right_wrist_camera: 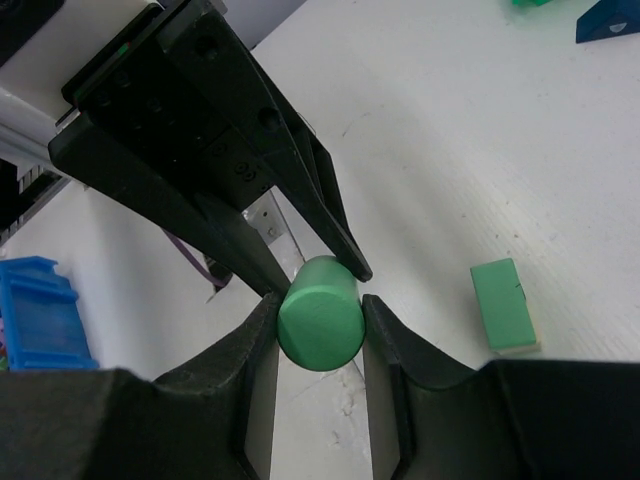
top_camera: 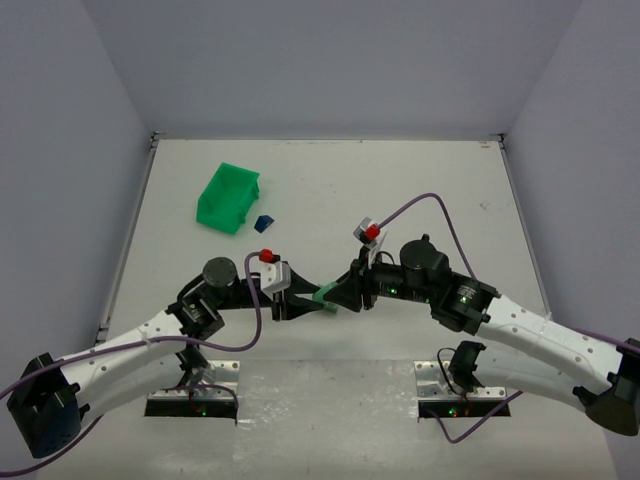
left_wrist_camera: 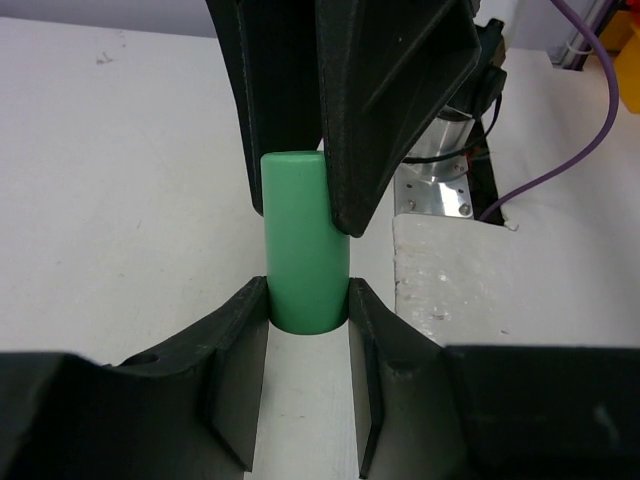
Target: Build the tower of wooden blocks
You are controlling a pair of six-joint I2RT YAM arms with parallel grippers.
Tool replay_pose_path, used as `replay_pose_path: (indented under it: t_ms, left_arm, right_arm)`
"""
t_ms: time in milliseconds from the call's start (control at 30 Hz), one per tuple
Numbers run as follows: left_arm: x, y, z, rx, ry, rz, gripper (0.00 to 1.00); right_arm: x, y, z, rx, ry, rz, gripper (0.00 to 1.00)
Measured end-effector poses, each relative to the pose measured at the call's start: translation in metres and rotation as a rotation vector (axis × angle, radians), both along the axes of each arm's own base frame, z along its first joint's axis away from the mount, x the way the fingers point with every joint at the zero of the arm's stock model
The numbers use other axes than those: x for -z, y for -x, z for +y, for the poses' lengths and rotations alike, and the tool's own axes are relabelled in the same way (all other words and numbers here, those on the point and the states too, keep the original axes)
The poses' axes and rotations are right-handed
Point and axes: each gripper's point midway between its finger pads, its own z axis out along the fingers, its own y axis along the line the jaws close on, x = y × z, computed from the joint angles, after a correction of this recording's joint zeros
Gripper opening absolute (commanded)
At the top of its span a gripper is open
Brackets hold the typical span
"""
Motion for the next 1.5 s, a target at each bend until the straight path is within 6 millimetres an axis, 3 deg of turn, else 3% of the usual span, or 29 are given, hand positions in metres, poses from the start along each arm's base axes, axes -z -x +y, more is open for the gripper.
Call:
replay_pose_path:
  t_ms: [33,100,133,167,333,533,633,767,900,1000,1300,1400,1500]
  left_arm:
    - [0.0,-0.001,0.0,-0.004,0.001,0.002,0.13]
    - [0.0,-0.002,0.0,-0.009,0.003,0.009,0.72]
    - [0.0,-0.002,-0.001,-0.012,0.003,0.014,0.92]
    - [0.0,-0.003,-0.001,-0.017,0.004,0.021,1.0]
    - [0.001,-0.009,0.0,-0.063,0.004,0.045,1.0]
    - [-0.012,-0.024,0.007,-0.182,0.051,0.072,1.0]
    - [-0.019,-0.041,0.015,-0.305,0.091,0.111,1.0]
    - [-0.019,-0.085,0.035,-0.627,0.134,0.299,1.0]
    - [-0.022,-0.124,0.059,-0.942,0.176,0.465,1.0]
    - [-0.011,-0.138,0.079,-1.125,0.181,0.553,1.0]
    - [0.032,-0.155,0.148,-1.419,0.205,0.674,1.0]
    - [0.04,-0.157,0.16,-1.459,0.202,0.695,1.0]
    - [0.041,-0.157,0.161,-1.457,0.205,0.706,1.0]
  right_arm:
    - [0.0,0.0,0.0,-0.001,0.0,-0.004,0.11]
    - [-0.001,-0.001,0.0,-0.003,0.001,-0.013,0.07]
    - [-0.001,-0.001,0.0,-0.004,0.002,-0.017,0.07]
    - [0.0,-0.001,0.0,-0.006,0.005,-0.023,0.06]
    - [0.002,-0.009,-0.005,0.031,0.037,-0.053,0.06]
    - [0.015,-0.04,-0.027,0.22,0.157,-0.094,0.08]
    - [0.024,-0.052,-0.042,0.307,0.234,-0.111,0.1]
    - [0.036,-0.059,-0.052,0.335,0.312,-0.134,0.09]
    - [0.051,-0.057,-0.044,0.264,0.376,-0.146,0.09]
    - [0.063,-0.058,-0.036,0.222,0.438,-0.154,0.09]
    - [0.082,-0.06,-0.012,0.121,0.527,-0.178,0.11]
    - [0.083,-0.061,-0.004,0.103,0.535,-0.184,0.13]
    - [0.084,-0.06,0.001,0.09,0.544,-0.188,0.14]
